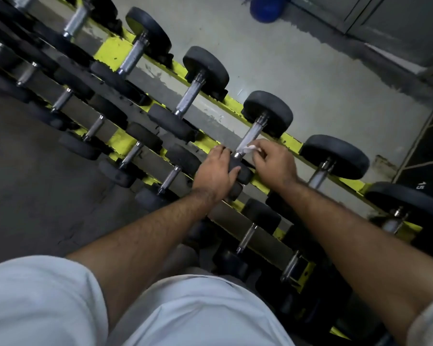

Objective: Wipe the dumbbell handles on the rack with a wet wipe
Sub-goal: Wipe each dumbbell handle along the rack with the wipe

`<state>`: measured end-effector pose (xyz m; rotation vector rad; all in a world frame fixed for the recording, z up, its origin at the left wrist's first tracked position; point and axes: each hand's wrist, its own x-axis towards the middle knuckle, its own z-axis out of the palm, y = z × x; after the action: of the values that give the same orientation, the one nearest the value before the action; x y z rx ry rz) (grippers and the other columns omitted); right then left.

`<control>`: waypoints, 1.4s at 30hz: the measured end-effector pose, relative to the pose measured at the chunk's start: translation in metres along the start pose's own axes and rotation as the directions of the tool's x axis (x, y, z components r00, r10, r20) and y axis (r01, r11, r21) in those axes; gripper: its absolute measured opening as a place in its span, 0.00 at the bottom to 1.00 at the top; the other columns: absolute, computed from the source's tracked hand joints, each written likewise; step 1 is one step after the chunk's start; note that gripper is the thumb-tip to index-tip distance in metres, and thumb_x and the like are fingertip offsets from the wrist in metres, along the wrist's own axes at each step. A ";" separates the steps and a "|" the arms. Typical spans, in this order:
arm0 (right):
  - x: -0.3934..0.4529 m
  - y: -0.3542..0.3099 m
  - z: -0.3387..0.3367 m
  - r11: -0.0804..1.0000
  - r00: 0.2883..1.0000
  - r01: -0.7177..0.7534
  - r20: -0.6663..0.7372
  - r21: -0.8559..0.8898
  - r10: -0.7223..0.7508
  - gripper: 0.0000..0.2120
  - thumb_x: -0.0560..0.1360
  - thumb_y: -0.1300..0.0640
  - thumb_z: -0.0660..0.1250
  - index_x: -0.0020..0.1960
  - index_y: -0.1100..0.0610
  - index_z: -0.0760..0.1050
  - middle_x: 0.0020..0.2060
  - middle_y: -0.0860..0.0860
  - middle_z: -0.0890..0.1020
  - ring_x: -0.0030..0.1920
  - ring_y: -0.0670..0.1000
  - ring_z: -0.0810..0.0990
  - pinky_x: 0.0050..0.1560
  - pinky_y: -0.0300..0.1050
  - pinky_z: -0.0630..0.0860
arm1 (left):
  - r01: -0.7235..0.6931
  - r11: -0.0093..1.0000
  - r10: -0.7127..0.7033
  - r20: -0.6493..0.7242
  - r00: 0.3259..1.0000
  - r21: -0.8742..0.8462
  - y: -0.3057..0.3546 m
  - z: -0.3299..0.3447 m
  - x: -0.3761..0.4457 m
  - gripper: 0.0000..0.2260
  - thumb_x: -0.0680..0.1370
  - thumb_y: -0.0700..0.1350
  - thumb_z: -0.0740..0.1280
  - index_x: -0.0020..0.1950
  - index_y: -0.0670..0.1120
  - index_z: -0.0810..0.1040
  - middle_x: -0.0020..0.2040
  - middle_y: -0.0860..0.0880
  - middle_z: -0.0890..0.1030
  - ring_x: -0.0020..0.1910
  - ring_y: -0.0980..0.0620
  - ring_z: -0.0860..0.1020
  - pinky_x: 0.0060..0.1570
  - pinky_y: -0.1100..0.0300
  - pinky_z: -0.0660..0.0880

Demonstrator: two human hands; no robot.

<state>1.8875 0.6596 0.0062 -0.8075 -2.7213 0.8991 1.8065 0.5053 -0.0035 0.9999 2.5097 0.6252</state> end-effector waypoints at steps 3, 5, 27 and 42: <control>-0.023 -0.003 -0.022 0.995 0.999 -0.037 0.002 0.093 0.037 0.08 0.79 0.52 0.65 0.53 0.51 0.82 0.44 0.45 0.83 0.43 0.47 0.79 0.39 0.41 0.71 | 0.002 1.000 -0.001 -0.028 1.000 0.026 0.016 -0.002 -0.012 0.25 0.79 0.52 0.66 0.73 0.43 0.67 0.73 0.44 0.68 0.72 0.46 0.67 0.72 0.52 0.66; -0.033 0.002 -0.033 0.989 0.997 -0.070 0.044 0.132 0.065 0.07 0.78 0.51 0.66 0.52 0.50 0.81 0.43 0.45 0.83 0.44 0.47 0.80 0.42 0.43 0.76 | -0.009 1.000 0.010 -0.040 0.999 0.018 0.029 -0.002 -0.021 0.26 0.78 0.52 0.67 0.73 0.44 0.67 0.70 0.45 0.70 0.68 0.47 0.70 0.69 0.51 0.70; -0.154 0.067 -0.111 0.896 0.916 -0.365 -0.074 0.254 0.394 0.13 0.77 0.62 0.65 0.46 0.44 0.80 0.46 0.44 0.83 0.50 0.47 0.81 0.49 0.41 0.75 | -0.194 0.975 0.214 0.243 0.946 -0.104 0.132 0.049 -0.088 0.19 0.76 0.53 0.70 0.64 0.47 0.73 0.60 0.47 0.76 0.59 0.47 0.76 0.59 0.48 0.77; -0.122 0.134 -0.105 0.944 0.964 -0.264 0.014 0.199 0.266 0.14 0.81 0.61 0.64 0.61 0.52 0.83 0.60 0.47 0.83 0.61 0.47 0.79 0.55 0.34 0.72 | -0.060 0.996 0.057 0.035 0.998 0.070 0.166 0.110 -0.089 0.26 0.73 0.65 0.68 0.62 0.47 0.74 0.61 0.47 0.72 0.64 0.47 0.67 0.69 0.49 0.67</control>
<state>2.0817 0.7365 0.0133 -1.1491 -2.4949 1.1923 2.0115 0.5796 0.0069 1.1036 2.4976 0.5353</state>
